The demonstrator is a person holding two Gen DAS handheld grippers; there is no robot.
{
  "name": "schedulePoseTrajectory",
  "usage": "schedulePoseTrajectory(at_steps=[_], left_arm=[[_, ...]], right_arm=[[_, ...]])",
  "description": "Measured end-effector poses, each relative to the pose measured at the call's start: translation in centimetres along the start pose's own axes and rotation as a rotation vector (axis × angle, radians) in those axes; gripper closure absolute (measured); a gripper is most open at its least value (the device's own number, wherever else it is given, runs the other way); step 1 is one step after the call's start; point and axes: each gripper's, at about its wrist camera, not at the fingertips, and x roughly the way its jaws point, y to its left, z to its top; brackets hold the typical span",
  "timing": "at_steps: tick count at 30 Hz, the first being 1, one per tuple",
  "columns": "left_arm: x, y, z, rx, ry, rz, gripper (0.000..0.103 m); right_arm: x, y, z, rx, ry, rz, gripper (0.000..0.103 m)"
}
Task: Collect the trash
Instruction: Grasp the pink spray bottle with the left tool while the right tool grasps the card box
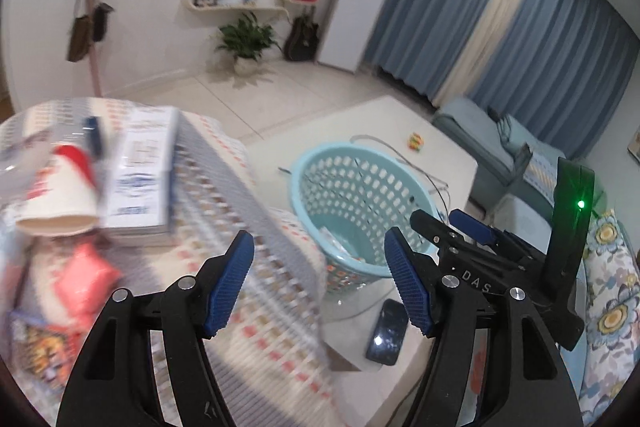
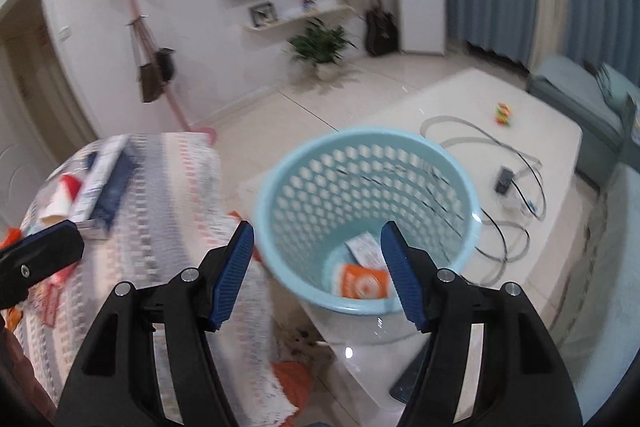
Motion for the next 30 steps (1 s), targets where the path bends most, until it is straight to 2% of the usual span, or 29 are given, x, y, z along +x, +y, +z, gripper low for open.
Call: schedulePoseTrajectory(at_steps=[7,14,19,21,25,30], left_arm=[[-7.4,3.9,-1.0,-0.068,-0.124,0.089,0.034],[-14.5,10.6,-3.5,-0.197,-0.217,0.205,0.031],[-18.0,15.9,-6.1,-0.317,-0.235,0.282,0.031],[-18.7,17.5,-6.9,-0.357,-0.233,0.301,0.031],[-19.4,20.1,-8.4,-0.406,-0.221,0.311,0.031],[-18.4,21.5,-8.2,-0.414,-0.188,0.311,0.031]], right_arm=[[-3.6,7.9,-0.2,-0.145,-0.105,0.164,0.041],[-5.1,16.2,-2.0,-0.280,-0.103,0.320,0.041],[-4.2,22.2,-4.1,-0.398,-0.030,0.450,0.040],[-3.1,24.7,-5.0,-0.468,0.030,0.498,0.034],[-0.5,27.9,-5.9,-0.525,0.124,0.541,0.031],[1.9,30.1,-6.8,-0.546,0.220,0.546,0.028]])
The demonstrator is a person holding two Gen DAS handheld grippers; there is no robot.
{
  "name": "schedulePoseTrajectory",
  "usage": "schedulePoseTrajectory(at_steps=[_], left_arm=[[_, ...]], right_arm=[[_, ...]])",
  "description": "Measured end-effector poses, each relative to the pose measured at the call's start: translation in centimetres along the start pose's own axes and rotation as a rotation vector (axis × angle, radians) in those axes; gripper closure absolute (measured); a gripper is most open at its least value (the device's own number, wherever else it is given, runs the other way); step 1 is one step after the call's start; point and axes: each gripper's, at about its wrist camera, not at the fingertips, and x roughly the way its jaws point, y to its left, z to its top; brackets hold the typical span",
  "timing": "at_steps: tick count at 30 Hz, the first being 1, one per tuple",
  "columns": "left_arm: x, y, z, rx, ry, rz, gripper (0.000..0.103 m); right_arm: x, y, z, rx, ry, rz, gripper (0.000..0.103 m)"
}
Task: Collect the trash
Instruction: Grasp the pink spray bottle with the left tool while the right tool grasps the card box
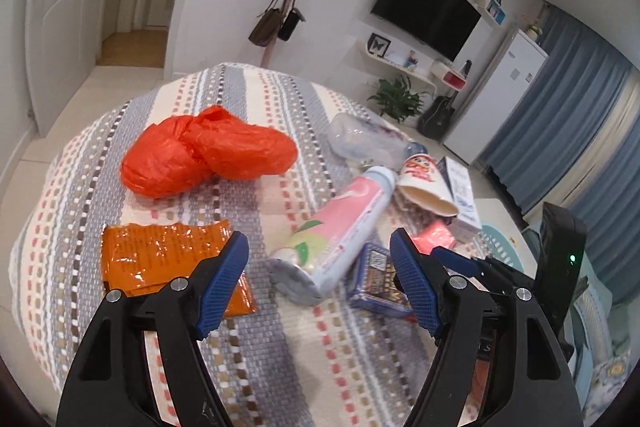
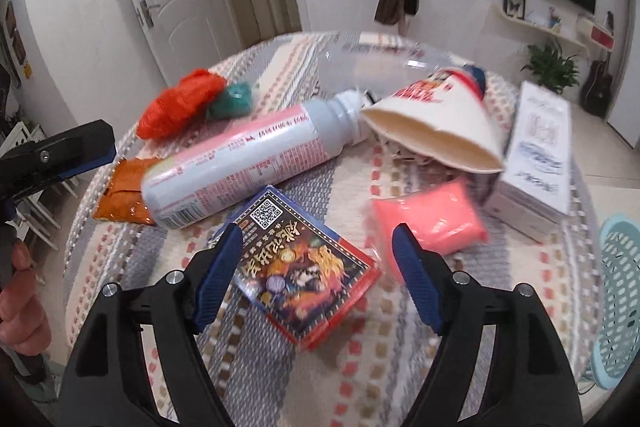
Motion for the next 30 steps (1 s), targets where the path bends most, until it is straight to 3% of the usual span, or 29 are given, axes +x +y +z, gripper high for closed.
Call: schedulePoseTrajectory(at_steps=[9,12,17,21,30], left_arm=[[2.8,1.4,0.6,0.006,0.028,0.001,0.031],[3.5,1.3,1.1,0.022,0.042,-0.006,0.031],[5.2,0.3,1.6,0.085,0.081,-0.003,0.031],[6.9,-0.9,1.8,0.172,0.114,0.032,0.023],[10.5,-3.7,1.2,0.296,0.218,0.066,0.024]], right_arm=[[0.7,1.3,-1.3,-0.066,0.084,0.082,0.026],[0.2,2.5,-2.1,-0.126,0.084,0.044,0.027],[-0.2,3.4,-2.8,-0.146,0.067,-0.030,0.039],[-1.4,2.4,-3.7,-0.115,0.056,-0.038,0.041],[-3.2,-1.3,-4.4,-0.046,0.034,-0.088,0.041]])
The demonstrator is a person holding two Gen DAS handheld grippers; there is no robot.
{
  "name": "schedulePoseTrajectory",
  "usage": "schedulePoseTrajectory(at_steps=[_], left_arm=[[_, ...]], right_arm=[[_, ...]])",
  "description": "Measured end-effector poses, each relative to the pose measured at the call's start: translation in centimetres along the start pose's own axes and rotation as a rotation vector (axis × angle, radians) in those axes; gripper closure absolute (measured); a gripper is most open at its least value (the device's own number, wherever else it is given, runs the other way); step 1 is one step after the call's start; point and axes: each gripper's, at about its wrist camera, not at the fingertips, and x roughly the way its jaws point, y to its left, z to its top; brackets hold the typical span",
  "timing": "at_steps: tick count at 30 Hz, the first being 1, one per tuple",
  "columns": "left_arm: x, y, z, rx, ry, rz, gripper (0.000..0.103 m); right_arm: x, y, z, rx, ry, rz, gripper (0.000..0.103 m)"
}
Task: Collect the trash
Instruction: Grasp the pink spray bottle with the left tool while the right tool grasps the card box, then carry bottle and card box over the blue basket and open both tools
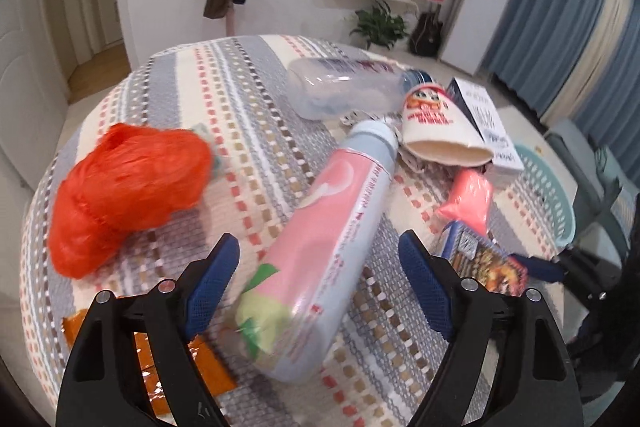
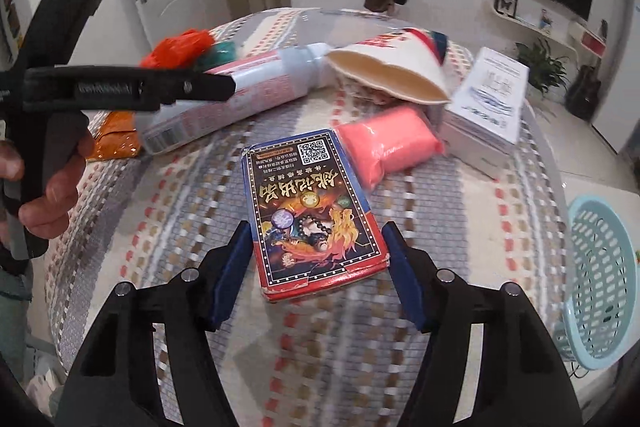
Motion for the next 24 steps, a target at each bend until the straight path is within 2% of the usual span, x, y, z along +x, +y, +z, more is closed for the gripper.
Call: schedulePoseTrajectory(at_steps=[3,5,8,12,17,24], left_arm=[[0.8,-0.4,0.2,-0.004,0.031,0.019,0.031],[1.0,-0.4,0.1,-0.008,0.040,0.027,0.042],[0.8,-0.2,0.0,-0.028,0.036,-0.005,0.054],[-0.4,-0.3,-1.0,-0.074,-0.002,-0.025,0.055],[-2.8,-1.2,-2.0,-0.109,-0.085,-0.094,0.056],[-5.7,-3.8,-1.5,-0.098,-0.171,-0.154,0.056]], right_arm=[[-0.6,-0.6,0.1,0.004,-0.017,-0.024,0.041],[-1.3,-1.3,0.1,0.011,-0.030,-0.027,0.041],[-2.4,-2.2,-0.2,0.024,-0.052,-0.035,0.041],[-3.7,-2.9,-0.1,0.042,-0.086,-0.036,0.041],[-5.3,-4.5,-0.1,0.063,-0.124,-0.034,0.041],[-7.2,-6.5,0.0,0.124,-0.188,-0.039,0.041]])
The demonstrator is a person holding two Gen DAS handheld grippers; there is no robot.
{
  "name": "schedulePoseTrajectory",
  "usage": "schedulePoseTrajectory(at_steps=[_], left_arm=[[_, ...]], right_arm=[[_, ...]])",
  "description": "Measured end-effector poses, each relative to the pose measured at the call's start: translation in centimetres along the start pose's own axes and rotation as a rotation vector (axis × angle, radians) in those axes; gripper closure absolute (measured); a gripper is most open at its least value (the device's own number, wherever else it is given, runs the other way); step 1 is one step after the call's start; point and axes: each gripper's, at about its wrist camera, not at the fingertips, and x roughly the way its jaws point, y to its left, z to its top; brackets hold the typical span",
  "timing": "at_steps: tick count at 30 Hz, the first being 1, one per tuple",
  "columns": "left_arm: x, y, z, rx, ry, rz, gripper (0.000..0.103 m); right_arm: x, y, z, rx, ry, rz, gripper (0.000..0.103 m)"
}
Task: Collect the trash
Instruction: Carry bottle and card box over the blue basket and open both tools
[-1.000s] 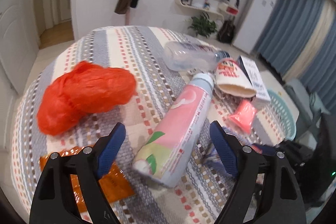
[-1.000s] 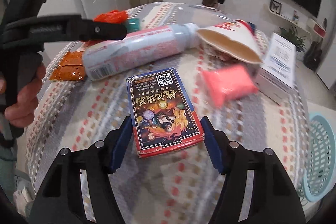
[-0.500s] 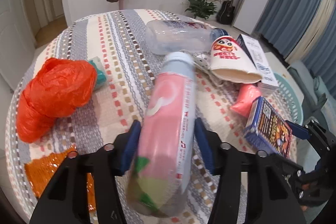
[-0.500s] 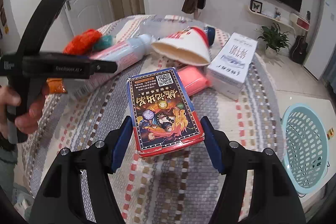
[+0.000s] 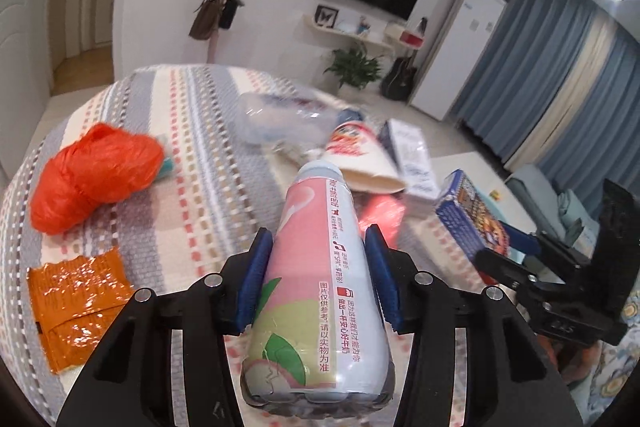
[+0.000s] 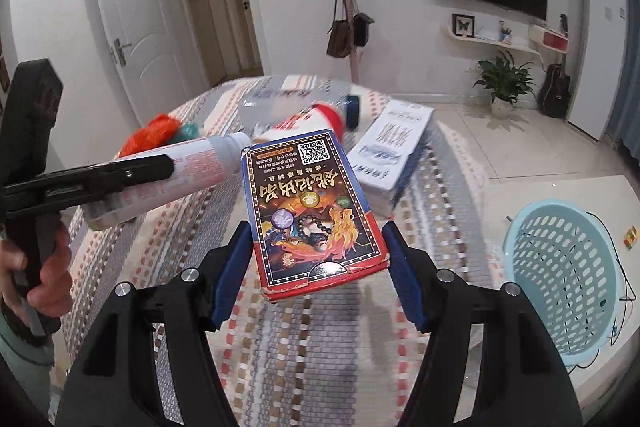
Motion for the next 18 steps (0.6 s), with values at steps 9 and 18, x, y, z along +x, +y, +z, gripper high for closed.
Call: schedulePoseTrajectory(at_steps=[9,18], left_arm=[[-1.0,-5.4,2.2,0.065,-0.077,-0.081,0.056],[3.8,-12.3,4.2,0.131,-0.045,-0.168,0.056]], right_arm=[[-3.0,-4.4,0.0,0.086,-0.072,-0.060,0.041],[-4.3,-13.7,-1.6,0.313,-0.101,-0.269,0.041]])
